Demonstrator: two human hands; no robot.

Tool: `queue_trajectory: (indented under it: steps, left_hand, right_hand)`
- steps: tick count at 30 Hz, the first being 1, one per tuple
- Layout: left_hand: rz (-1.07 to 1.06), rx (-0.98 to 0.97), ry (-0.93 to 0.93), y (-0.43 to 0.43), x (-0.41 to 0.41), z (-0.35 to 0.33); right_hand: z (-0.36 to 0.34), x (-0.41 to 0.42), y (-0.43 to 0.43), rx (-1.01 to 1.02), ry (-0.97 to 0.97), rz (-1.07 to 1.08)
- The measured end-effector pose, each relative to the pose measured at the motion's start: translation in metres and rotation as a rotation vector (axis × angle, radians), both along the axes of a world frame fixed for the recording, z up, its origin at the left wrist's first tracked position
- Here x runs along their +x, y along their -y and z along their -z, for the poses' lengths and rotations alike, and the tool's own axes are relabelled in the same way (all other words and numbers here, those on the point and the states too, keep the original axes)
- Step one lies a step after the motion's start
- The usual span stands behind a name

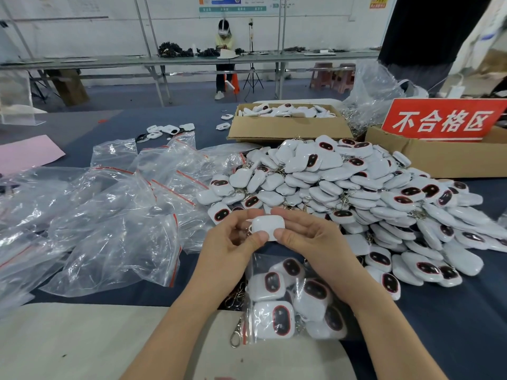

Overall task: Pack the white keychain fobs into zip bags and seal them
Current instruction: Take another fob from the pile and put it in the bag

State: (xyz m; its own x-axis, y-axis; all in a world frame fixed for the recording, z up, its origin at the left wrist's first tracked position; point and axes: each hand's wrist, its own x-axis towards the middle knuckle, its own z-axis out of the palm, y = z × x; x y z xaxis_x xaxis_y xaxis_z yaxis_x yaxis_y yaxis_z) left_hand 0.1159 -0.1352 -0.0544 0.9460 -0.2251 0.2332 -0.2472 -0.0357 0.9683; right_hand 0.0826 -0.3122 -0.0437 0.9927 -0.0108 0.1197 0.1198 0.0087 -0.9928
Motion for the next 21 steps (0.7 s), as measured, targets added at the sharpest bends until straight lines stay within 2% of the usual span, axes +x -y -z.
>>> queue_trajectory:
  steps: [12, 21]
  left_hand:
    - [0.012, -0.112, -0.05, 0.0028, 0.0003, -0.0022]
    - [0.002, -0.126, -0.071, 0.0024, -0.0007, -0.0034]
  right_hand:
    - [-0.0039, -0.0035, 0.0, 0.056, 0.014, 0.049]
    - [-0.0053, -0.0028, -0.0007, 0.077, 0.018, 0.063]
